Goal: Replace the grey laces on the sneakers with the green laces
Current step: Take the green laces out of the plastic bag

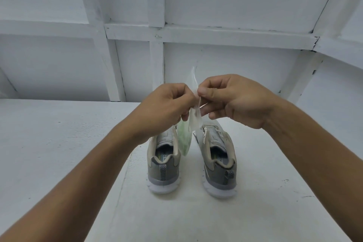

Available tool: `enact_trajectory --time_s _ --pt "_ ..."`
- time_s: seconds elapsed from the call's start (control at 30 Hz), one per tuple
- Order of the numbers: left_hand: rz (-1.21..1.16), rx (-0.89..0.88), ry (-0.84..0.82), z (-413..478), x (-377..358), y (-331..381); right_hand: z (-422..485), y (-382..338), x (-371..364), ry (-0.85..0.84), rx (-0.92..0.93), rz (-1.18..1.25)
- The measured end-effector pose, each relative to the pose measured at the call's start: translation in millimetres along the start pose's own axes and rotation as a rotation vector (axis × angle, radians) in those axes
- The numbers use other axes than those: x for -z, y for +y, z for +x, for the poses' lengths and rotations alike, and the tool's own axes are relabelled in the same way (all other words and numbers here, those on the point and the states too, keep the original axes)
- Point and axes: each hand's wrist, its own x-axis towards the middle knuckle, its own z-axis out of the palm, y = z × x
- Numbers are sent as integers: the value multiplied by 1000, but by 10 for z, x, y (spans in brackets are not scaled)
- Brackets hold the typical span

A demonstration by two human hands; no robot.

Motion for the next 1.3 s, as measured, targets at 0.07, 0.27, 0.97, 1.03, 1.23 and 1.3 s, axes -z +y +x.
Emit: enact_trajectory --time_s 0.07,0.27,0.97,1.03,1.23,1.3 --pt "158 -2 65 8 -30 2 -13 -2 -15 37 7 -93" --pt "494 -55 235 21 -57 60 9 -17 -133 184 82 -355" --pt "414 156 358 65 177 -109 -58 149 195 341 -47 -425" --pt "421 162 293 80 156 -100 -54 136 186 322 -32 -461" --pt "409 153 90 219 -2 -31 -8 71 101 186 -9 -425" --pt "390 135 94 263 -27 -29 -4 59 110 183 -18 -439"
